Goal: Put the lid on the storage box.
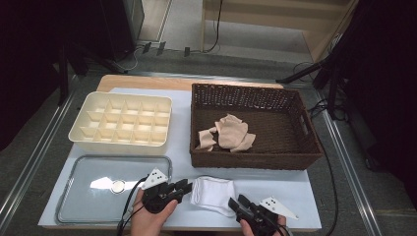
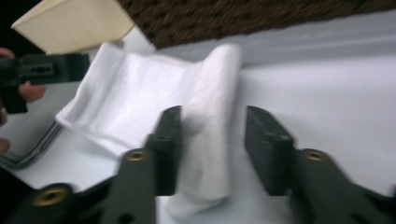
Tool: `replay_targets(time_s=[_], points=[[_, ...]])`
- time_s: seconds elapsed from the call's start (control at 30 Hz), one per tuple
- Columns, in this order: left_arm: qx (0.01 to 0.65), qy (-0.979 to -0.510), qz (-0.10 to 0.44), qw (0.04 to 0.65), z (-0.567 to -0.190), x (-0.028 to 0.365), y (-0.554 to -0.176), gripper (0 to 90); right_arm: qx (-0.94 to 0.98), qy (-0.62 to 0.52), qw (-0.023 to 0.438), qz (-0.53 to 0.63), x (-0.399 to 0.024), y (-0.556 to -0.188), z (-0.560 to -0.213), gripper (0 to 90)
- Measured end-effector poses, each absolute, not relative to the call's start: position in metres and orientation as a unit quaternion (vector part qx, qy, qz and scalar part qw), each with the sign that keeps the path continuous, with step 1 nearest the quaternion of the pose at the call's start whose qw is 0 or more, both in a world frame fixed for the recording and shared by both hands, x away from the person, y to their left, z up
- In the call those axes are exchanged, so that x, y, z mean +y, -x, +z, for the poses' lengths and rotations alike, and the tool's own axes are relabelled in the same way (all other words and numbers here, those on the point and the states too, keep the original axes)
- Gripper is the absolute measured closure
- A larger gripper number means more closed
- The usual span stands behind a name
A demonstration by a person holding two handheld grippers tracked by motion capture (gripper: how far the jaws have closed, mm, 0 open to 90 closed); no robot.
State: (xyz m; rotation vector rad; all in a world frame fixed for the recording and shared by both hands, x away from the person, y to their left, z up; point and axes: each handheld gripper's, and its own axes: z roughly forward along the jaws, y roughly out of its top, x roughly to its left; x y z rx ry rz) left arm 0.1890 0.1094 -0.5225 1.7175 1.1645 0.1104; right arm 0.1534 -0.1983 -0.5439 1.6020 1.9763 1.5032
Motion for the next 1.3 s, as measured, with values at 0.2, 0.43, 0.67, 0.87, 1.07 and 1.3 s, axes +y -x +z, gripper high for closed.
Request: replay_targets(time_s=[0.2, 0.43, 0.67, 0.87, 1.07, 1.3], points=[[0.473, -0.708, 0.045, 0.522, -0.524, 0.106, -0.186, 74.7, 0.685, -0.524, 0.096, 0.497, -0.194, -0.16, -0.541, 80.3], [0.458, -0.712, 0.05, 0.529, -0.521, 0.102, -0.183, 73.7, 0.684, -0.521, 0.121, 0.496, -0.197, -0.168, -0.54, 75.3], [0.455, -0.711, 0.031, 0.535, -0.515, 0.105, -0.181, 74.3, 0.666, -0.533, 0.117, 0.509, -0.209, -0.162, -0.538, 65.7], [0.441, -0.725, 0.021, 0.528, -0.509, 0.095, -0.176, 72.1, 0.655, -0.543, 0.107, 0.514, -0.217, -0.156, -0.538, 62.7], [0.453, -0.748, 0.042, 0.484, -0.519, 0.083, -0.178, 62.8, 0.661, -0.541, 0.115, 0.508, -0.212, -0.156, -0.541, 56.3], [0.461, -0.751, 0.089, 0.464, -0.525, 0.083, -0.182, 56.6, 0.65, -0.559, 0.12, 0.501, -0.209, -0.154, -0.546, 54.1]])
